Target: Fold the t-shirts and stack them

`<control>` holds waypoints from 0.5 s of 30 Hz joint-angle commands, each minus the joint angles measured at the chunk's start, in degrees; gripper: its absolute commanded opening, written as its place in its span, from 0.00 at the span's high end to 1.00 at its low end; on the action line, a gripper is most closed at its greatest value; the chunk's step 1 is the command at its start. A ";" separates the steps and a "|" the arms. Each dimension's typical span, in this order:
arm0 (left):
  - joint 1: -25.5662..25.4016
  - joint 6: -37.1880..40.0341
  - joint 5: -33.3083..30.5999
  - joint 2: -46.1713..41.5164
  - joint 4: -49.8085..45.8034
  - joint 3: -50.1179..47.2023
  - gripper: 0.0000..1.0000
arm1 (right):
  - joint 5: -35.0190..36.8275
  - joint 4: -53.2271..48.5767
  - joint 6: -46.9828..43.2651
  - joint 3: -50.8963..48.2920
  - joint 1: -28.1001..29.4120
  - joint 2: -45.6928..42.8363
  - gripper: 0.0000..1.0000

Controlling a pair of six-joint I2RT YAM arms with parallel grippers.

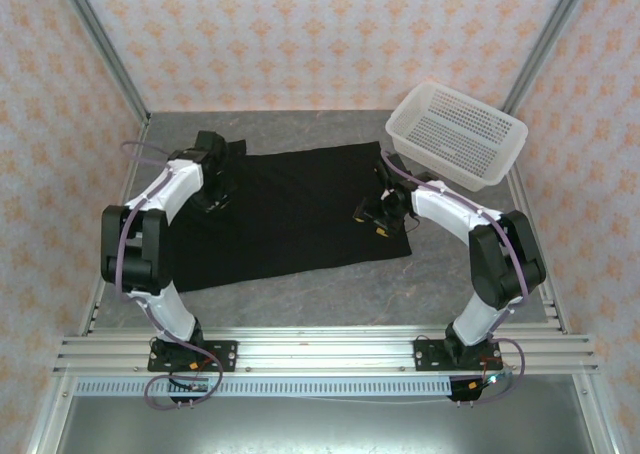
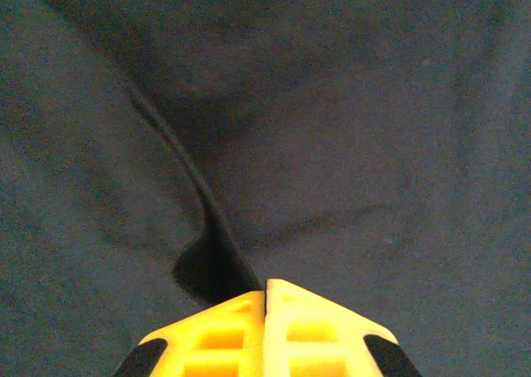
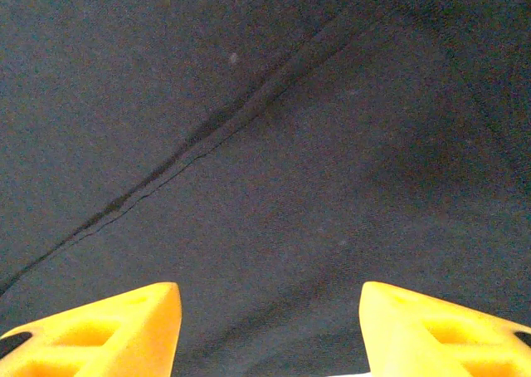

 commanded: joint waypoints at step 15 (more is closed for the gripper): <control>-4.83 9.37 -6.29 9.01 -3.18 9.31 0.95 | 5.09 -2.26 2.63 -1.78 -0.90 -1.96 0.41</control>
